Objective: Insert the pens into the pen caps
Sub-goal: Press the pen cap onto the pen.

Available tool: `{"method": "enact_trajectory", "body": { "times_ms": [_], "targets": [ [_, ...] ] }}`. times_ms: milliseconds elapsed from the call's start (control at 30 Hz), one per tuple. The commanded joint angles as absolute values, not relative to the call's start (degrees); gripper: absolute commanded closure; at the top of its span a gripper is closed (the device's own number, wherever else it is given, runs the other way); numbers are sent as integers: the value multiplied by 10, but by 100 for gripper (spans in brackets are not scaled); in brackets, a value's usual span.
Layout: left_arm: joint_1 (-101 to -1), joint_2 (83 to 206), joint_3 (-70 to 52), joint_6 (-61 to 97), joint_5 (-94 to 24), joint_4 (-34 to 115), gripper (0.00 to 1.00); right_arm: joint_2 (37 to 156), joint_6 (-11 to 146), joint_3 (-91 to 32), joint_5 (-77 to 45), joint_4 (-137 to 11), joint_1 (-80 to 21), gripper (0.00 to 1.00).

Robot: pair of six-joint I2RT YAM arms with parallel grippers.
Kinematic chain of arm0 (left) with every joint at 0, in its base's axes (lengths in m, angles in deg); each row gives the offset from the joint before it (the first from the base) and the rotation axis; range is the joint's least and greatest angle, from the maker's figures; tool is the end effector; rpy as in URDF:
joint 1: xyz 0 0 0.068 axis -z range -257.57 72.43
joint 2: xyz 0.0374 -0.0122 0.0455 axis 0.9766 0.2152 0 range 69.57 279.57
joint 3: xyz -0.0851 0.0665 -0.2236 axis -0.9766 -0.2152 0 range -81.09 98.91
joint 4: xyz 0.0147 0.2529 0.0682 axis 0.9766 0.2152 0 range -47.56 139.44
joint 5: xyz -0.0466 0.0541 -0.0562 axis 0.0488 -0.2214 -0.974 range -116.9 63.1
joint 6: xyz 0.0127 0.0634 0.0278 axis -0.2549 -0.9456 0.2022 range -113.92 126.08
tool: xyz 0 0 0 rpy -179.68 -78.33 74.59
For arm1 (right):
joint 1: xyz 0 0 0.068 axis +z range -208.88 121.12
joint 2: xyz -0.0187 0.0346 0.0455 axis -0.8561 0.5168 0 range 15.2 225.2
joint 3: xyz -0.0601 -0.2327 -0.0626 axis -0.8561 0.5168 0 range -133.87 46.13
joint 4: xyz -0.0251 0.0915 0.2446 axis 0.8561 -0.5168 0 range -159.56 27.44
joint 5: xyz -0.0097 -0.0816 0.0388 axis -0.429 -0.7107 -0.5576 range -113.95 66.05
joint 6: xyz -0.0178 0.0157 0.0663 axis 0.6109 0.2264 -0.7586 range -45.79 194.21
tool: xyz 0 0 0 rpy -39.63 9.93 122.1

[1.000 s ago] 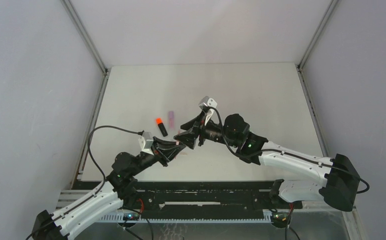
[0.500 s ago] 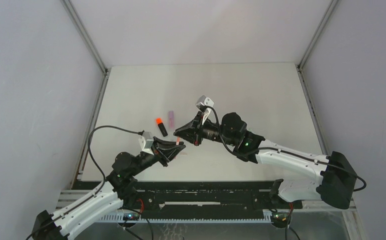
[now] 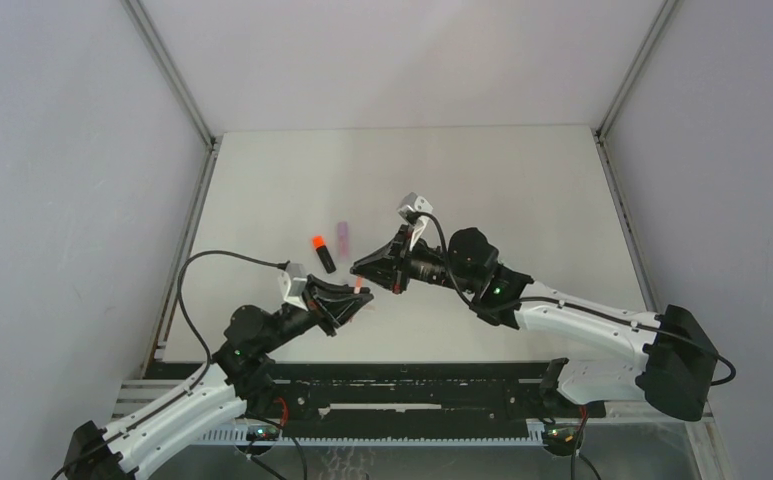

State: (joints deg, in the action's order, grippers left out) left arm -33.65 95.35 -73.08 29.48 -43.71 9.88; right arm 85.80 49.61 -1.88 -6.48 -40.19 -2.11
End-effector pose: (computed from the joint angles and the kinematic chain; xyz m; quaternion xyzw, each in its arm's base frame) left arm 0.1199 -0.1385 0.2323 0.2215 0.5733 -0.5087 0.6029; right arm 0.1608 0.2769 0.2990 -0.2971 0.6431 0.5363 0.4589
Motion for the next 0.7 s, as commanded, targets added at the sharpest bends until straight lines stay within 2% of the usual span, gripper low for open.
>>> {"method": "enact_trajectory", "body": {
  "times_ms": [0, 667],
  "targets": [
    [-338, 936, -668, 317, -426, 14, 100, 854, 460, 30, -33, -460, -9, 100],
    [-339, 941, -606, 331, -435, 17, 100, 864, 395, 111, -39, -458, 43, 100]
  ]
}}
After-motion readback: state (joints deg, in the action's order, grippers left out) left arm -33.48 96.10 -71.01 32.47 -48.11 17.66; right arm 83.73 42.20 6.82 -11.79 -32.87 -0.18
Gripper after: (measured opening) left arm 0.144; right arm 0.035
